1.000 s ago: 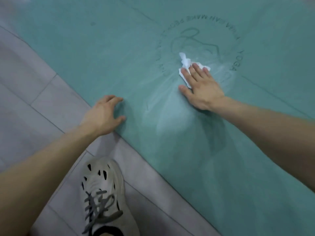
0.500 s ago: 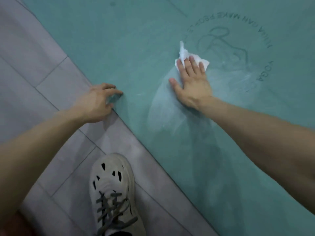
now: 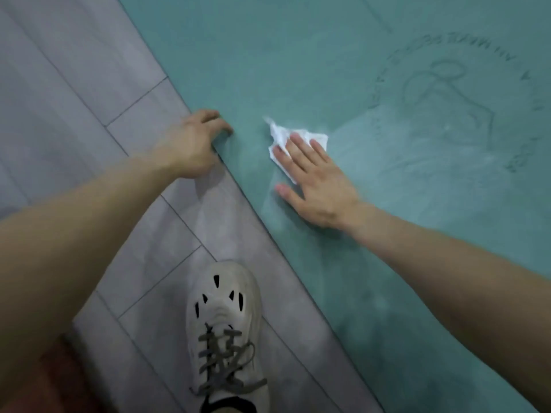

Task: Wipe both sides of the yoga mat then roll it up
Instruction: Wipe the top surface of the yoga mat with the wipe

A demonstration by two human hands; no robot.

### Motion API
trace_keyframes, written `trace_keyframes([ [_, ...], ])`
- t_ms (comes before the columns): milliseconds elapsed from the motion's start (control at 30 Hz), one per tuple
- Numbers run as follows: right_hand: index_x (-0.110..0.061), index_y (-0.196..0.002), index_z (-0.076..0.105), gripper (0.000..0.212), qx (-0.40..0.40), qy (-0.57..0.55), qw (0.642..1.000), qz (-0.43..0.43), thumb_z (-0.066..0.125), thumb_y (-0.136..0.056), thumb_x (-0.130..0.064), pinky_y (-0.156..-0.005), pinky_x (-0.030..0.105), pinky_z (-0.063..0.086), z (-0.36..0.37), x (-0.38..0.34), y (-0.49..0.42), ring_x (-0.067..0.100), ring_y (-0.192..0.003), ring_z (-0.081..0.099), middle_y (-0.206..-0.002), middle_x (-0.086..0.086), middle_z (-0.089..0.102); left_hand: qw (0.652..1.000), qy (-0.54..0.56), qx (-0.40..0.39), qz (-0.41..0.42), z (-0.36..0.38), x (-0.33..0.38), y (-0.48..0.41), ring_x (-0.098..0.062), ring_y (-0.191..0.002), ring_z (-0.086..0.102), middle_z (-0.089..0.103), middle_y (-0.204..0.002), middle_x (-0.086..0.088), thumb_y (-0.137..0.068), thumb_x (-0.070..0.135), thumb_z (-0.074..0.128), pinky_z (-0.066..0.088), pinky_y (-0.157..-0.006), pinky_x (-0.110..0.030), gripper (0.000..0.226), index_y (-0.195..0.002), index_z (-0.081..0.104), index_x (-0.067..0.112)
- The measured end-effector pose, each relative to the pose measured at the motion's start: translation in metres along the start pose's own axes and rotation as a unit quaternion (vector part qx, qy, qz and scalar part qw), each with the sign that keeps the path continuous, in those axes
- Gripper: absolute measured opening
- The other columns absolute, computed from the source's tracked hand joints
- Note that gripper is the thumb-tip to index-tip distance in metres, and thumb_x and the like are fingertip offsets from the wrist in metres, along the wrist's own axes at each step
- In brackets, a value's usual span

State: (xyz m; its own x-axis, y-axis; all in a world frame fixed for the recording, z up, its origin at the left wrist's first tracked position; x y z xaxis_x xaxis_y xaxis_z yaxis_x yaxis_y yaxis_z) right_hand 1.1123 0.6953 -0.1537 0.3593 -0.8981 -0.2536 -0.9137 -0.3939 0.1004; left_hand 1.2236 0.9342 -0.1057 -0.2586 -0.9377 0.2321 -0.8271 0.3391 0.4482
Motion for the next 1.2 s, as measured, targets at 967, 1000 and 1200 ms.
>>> trace_keyframes([
  [967,-0.021,-0.167,0.025,0.067,0.011,-0.013,1.0,0.025,0.027,-0.109,-0.055,-0.13,0.047,0.009,0.023,-0.094,-0.081,0.022,-0.163,0.006,-0.175,0.005,0.018,0.999,-0.048,-0.01,0.006,0.012,-0.016,-0.011,-0.028,-0.159,0.023,0.015,-0.175,-0.005,-0.097,0.029,0.065,0.023,-0.129,-0.044,0.079,-0.165,0.026,0.017],
  [1000,-0.02,-0.167,0.025,0.067,0.015,-0.016,1.0,0.018,0.029,-0.109,-0.054,-0.13,0.047,0.01,0.024,-0.09,-0.065,0.023,-0.163,0.007,-0.175,0.006,0.019,0.999,-0.045,-0.007,0.006,0.014,-0.014,-0.011,-0.029,-0.159,0.023,0.015,-0.175,-0.005,-0.098,0.028,0.063,0.023,-0.129,-0.045,0.077,-0.165,0.026,0.017],
  [1200,-0.023,-0.169,0.01,0.067,-0.066,0.004,0.998,0.01,0.029,-0.113,-0.053,-0.132,0.048,0.011,0.024,-0.075,0.136,0.021,-0.163,-0.006,-0.177,0.001,0.005,0.998,-0.056,0.014,-0.015,0.013,-0.004,-0.006,-0.033,-0.158,0.025,0.016,-0.175,-0.006,-0.094,0.016,0.057,0.022,-0.129,-0.047,0.077,-0.164,0.027,0.018],
])
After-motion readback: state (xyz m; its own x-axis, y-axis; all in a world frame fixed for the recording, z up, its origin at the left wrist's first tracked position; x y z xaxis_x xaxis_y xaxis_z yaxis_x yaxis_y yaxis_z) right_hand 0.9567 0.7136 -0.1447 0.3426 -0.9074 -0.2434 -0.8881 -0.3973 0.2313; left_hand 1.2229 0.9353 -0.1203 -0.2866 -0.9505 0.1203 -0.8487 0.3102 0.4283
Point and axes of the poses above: each hand's wrist, its own y-axis away from the middle knuckle, its own z-axis out of the palm, x = y × z, the point moved 3 cm from there along -y, towards the middle knuckle
